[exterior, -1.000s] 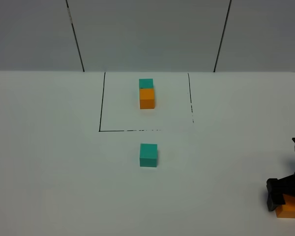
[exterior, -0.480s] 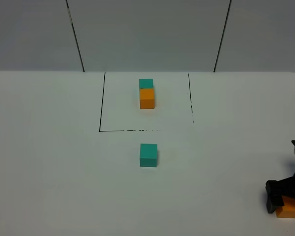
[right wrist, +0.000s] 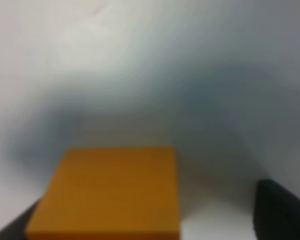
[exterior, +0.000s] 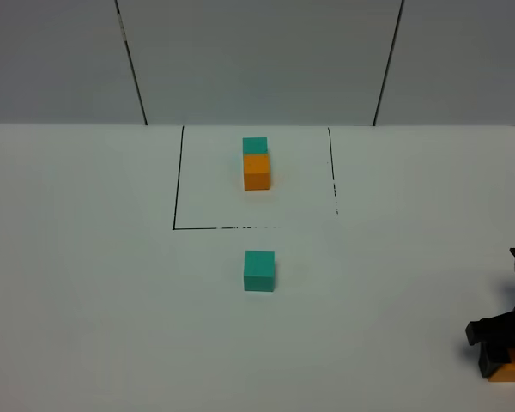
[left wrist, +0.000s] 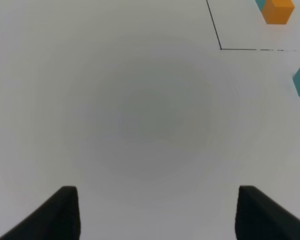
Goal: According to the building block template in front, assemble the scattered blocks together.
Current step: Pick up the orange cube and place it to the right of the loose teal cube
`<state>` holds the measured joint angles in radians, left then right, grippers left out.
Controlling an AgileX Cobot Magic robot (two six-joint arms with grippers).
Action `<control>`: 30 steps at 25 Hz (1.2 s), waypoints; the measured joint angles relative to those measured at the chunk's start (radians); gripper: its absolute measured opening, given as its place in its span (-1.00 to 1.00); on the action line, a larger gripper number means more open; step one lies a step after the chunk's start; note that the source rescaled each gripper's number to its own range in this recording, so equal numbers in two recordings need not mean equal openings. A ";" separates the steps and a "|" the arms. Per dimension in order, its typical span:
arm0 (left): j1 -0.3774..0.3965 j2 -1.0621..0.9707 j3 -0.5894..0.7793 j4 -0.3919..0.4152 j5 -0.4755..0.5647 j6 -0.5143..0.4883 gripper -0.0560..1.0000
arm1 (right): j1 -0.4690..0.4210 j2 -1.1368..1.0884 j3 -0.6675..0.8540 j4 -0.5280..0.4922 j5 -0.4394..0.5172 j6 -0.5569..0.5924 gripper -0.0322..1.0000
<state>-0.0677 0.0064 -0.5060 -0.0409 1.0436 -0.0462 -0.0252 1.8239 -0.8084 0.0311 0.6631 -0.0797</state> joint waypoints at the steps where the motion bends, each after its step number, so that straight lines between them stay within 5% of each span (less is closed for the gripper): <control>1: 0.000 0.000 0.000 0.000 0.000 0.000 -0.14 | 0.000 0.000 0.000 0.001 0.002 0.000 -0.22; 6: 0.000 0.000 0.000 0.000 0.000 0.000 -0.14 | 0.000 0.000 0.000 0.005 0.012 0.000 -0.94; 15: 0.000 0.000 0.000 0.000 0.000 0.000 -0.14 | 0.032 0.008 -0.144 0.013 0.153 -0.093 -0.94; 21: 0.000 0.000 0.000 0.000 0.000 0.000 -0.14 | 0.184 -0.001 -0.343 0.052 0.199 -0.278 -0.94; 26: 0.000 0.000 0.000 0.000 0.000 0.000 -0.14 | 0.332 0.001 -0.482 0.052 0.221 -0.559 -0.94; 30: 0.000 0.000 0.000 0.000 0.000 0.000 -0.14 | 0.410 0.034 -0.597 0.044 0.256 -0.636 -0.94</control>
<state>-0.0677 0.0064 -0.5060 -0.0409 1.0436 -0.0462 0.3851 1.8578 -1.4049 0.0753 0.9189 -0.7161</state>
